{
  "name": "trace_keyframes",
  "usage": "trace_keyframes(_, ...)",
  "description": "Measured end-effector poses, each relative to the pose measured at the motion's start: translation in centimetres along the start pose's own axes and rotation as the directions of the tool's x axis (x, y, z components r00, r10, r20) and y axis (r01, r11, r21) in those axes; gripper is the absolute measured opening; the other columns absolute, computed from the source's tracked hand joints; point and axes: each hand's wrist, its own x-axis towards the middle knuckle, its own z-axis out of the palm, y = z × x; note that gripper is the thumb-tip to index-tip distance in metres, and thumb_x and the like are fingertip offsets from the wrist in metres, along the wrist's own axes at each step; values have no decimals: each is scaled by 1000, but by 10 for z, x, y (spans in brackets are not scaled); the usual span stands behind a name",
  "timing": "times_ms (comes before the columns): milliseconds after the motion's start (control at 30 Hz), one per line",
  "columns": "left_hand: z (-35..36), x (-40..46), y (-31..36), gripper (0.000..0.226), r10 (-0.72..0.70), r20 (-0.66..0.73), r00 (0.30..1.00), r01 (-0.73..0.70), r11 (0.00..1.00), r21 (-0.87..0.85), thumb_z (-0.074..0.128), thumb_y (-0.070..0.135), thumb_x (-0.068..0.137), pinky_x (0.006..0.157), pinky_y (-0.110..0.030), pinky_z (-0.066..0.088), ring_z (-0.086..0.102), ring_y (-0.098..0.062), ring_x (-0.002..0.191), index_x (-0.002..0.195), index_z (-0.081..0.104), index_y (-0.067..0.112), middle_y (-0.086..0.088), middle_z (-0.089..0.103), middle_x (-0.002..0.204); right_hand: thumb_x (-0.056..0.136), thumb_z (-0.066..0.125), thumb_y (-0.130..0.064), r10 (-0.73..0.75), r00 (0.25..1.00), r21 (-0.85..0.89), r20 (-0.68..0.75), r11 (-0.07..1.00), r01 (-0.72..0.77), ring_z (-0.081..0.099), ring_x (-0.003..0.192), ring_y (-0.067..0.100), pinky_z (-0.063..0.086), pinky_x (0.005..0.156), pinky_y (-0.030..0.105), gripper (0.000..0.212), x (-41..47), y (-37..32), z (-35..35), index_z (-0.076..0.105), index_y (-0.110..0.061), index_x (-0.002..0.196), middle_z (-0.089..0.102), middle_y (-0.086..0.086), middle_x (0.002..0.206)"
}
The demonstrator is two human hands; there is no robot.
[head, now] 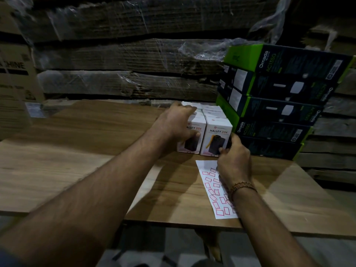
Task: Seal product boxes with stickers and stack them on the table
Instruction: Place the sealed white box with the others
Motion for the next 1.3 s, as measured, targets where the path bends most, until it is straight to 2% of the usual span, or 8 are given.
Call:
trace_keyframes(333,4,0,-6,57,105,-99,990,-100,994,49,86,55,80,93,-46,58,61,-20,118,128,71,27,0,66,126,99,67,-8,-6,1000,35,16,999,5,67,114,30,57,89,39,38,1,1,-1,61,-23,133,71,6,126)
trace_keyframes(467,1,-2,-5,49,144,-97,985,-135,986,100,83,55,83,94,-47,58,63,-19,118,121,75,25,3,71,125,99,67,-8,-8,1000,39,19,999,7,67,116,29,57,90,40,37,0,0,-1,62,-22,133,71,6,128)
trace_keyframes(567,1,-4,-3,50,157,-109,982,-144,983,117,82,55,85,96,-46,57,61,-21,121,124,74,25,3,71,128,100,67,-9,-9,1000,48,16,999,8,67,117,30,58,91,40,36,-1,-2,-2,62,-21,133,71,6,128)
trace_keyframes(700,4,-7,-2,64,128,-127,984,-116,988,102,83,53,86,103,-46,54,58,-21,130,141,67,26,0,67,138,100,66,-10,-9,1000,38,3,999,9,67,115,28,58,89,39,34,-1,-1,-2,62,-23,131,71,5,127)
trace_keyframes(933,6,-9,-4,70,80,-133,988,-75,996,39,84,54,84,106,-47,54,58,-21,132,146,63,30,-2,64,143,100,67,-17,-9,1000,67,2,998,9,67,116,28,59,92,45,37,-3,-4,-2,60,-25,135,71,4,127)
trace_keyframes(1067,8,-9,-5,70,73,-141,987,-69,997,32,82,56,85,104,-43,54,58,-20,130,147,61,30,-1,63,140,101,65,-19,-84,989,-10,-122,996,84,59,125,28,54,95,42,51,-10,-13,-8,49,-17,149,63,9,137)
trace_keyframes(1167,8,-12,-4,68,67,-155,986,-64,998,23,82,53,86,101,-45,55,59,-22,125,147,60,30,-4,63,134,101,62,-19,-268,932,-114,-245,962,246,50,130,29,47,103,40,51,-16,-33,-16,50,-10,149,57,12,142)
trace_keyframes(1300,10,-19,-2,63,88,-213,973,-88,996,9,79,44,92,107,-41,51,55,-22,133,149,58,25,-5,64,141,103,55,-18,-411,894,-124,-179,911,394,51,125,26,49,103,39,35,5,-64,-17,61,-11,136,62,9,131)
